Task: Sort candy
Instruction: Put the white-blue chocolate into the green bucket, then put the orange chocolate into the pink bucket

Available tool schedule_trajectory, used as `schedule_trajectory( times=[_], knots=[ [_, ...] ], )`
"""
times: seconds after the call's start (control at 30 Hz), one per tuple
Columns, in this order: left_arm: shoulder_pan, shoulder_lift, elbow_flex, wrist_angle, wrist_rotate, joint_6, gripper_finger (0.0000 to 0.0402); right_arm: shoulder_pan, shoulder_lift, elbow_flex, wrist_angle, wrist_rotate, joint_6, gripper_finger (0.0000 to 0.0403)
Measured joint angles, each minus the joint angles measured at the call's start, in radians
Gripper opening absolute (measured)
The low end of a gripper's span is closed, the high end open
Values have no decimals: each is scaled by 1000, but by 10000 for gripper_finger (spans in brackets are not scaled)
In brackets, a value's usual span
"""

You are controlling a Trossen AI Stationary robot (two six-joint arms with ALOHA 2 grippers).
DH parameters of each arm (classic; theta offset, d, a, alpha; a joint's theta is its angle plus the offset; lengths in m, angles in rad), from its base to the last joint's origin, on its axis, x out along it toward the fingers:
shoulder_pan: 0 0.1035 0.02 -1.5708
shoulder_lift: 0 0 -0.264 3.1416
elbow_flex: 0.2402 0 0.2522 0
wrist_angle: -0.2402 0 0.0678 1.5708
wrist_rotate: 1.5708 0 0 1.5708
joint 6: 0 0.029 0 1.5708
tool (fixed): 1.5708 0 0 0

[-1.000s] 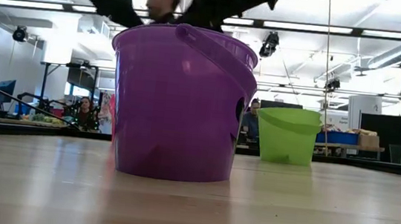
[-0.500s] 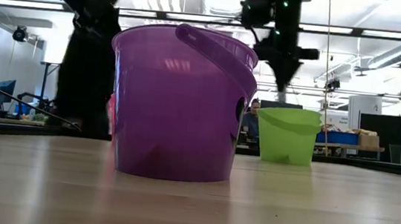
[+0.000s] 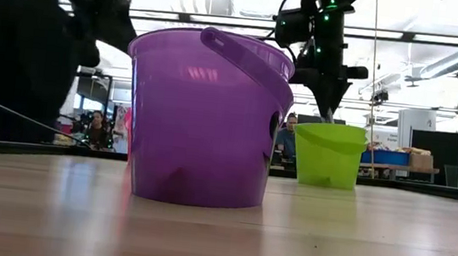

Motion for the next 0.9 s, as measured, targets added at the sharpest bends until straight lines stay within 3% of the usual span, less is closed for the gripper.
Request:
schedule_trajectory(
  times=[0.17,0.3,0.53,0.73,0.9],
  knots=[
    [1,-85,10,-52,13,-42,54,-4,-5,0,-1,-31,-24,128],
    [1,-136,12,-147,93,-124,46,-9,-25,0,33,-82,-53,149],
    [1,-147,12,-311,231,-225,40,-63,-54,0,358,-218,-227,164],
    [0,-135,12,-355,528,-187,40,-131,-52,0,613,-422,-281,154],
    [-20,-123,12,-371,745,-185,40,-140,-52,28,628,-547,-298,146]
  ],
)
